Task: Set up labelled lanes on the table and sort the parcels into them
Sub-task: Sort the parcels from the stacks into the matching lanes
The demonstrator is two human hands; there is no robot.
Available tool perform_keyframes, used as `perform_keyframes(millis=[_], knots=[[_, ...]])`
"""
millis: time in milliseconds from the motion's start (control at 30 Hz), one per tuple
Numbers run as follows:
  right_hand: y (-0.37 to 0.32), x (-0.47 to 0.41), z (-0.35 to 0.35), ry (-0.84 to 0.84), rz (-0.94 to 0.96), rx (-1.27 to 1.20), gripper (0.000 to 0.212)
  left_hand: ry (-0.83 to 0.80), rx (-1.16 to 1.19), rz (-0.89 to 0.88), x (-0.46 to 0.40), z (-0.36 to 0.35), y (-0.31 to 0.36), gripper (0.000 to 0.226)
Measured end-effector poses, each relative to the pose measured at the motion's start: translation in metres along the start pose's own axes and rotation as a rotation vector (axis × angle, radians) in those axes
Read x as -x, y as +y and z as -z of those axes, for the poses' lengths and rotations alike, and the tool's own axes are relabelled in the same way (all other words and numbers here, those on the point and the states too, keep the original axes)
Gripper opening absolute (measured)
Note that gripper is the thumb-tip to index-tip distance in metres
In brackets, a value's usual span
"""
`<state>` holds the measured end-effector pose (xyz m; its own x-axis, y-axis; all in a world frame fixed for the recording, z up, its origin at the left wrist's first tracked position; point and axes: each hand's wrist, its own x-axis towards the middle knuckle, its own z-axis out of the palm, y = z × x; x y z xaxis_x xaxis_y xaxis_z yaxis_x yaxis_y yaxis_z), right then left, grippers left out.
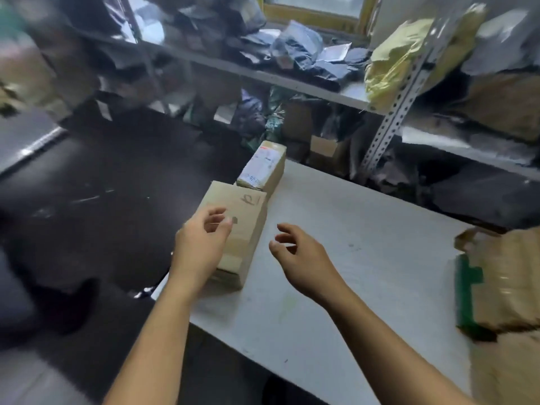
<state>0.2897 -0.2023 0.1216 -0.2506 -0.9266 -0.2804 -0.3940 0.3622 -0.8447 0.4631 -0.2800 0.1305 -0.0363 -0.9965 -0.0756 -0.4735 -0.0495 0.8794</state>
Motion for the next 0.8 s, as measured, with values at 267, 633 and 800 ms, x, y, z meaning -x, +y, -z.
perform_keyframes(millis=[267,633,800], knots=[[0.034,-0.052,-0.071,-0.179,-0.269,-0.068,0.060,-0.080,-0.212,0.289,-0.067,0.013,-0.098,0.053],[0.064,-0.040,-0.069,0.103,-0.307,-0.278,0.032,-0.158,-0.162,0.185,-0.029,-0.029,-0.090,0.026],[0.090,-0.015,-0.029,0.307,-0.334,-0.302,0.032,-0.244,-0.102,0.110,0.006,-0.074,-0.063,0.021]])
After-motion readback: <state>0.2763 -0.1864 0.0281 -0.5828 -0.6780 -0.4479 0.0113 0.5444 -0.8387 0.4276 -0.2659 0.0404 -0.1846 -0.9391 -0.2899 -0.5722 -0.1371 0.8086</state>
